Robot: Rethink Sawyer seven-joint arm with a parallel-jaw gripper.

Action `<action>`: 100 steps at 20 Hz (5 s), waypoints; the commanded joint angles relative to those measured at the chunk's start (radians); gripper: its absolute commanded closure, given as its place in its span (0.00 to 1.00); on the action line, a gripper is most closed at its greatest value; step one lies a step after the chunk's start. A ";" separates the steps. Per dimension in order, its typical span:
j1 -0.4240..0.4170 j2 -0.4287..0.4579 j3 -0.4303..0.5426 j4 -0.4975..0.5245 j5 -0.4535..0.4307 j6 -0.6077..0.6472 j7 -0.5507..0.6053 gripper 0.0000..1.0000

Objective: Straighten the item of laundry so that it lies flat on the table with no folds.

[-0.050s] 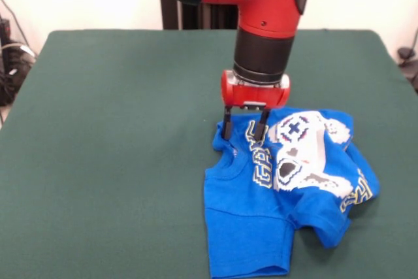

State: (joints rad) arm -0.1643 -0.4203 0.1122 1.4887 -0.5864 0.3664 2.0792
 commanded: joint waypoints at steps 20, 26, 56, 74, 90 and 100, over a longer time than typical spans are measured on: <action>0.035 0.046 -0.017 0.006 0.043 -0.085 0.129 1.00; 0.095 -0.065 -0.080 0.094 0.138 0.071 0.218 1.00; -0.622 -0.402 0.195 0.427 0.061 0.174 -0.278 1.00; -0.711 -0.422 0.311 0.474 0.032 0.138 -0.213 0.00; -0.629 -0.442 0.351 0.436 0.052 0.234 -0.178 0.00; -0.524 -0.412 0.318 0.440 0.073 0.187 -0.061 0.00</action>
State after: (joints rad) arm -0.7739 -0.8608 0.3371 1.8609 -0.5191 0.4836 2.0792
